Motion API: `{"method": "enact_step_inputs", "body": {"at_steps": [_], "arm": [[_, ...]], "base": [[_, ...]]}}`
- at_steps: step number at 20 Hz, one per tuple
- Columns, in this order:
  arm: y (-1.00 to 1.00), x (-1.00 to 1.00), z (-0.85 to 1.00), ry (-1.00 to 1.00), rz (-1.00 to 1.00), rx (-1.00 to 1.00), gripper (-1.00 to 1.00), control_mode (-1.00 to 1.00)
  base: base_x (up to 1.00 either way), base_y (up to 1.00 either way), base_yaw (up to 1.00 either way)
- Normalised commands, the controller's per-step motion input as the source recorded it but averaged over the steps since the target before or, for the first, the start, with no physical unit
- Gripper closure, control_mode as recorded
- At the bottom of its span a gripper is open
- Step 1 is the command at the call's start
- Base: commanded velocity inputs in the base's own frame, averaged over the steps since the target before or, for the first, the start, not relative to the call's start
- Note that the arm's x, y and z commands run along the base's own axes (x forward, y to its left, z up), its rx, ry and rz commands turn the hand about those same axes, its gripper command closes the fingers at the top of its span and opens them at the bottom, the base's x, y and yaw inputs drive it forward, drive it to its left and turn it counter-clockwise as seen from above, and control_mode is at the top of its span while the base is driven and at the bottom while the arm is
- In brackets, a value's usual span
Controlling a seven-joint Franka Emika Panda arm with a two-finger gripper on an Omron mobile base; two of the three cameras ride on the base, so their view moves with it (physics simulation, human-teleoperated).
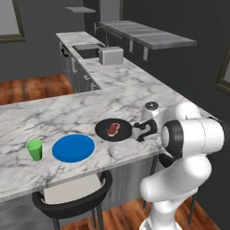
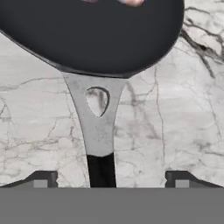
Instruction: Pick up the pan with the steak in it and place it on the dining table. Then place the steak on the plate.
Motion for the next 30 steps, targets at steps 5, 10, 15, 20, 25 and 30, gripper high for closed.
{"method": "enact_step_inputs", "body": {"at_steps": [5, 10, 15, 20, 25, 30], "arm": [[0.0, -0.15, 0.55, -0.03, -0.03, 0.16, -1.0, -1.0], [0.12, 0.0, 0.52, -0.03, -0.07, 0.17, -1.0, -1.0], [0.46, 0.0, 0.22, -0.06, -0.15, 0.1, -1.0, -1.0], [0.54, 0.0, 0.11, -0.09, -0.2, 0.07, -1.0, -1.0], [0.46, 0.0, 0.05, -0.08, -0.23, 0.1, -1.0, -1.0], [0.34, 0.0, 0.04, -0.04, -0.23, 0.12, -1.0, -1.0]], "base": [[0.0, 0.0, 0.0], [0.0, 0.0, 0.0], [0.0, 0.0, 0.0], [0.0, 0.0, 0.0], [0.0, 0.0, 0.0], [0.0, 0.0, 0.0]]}}
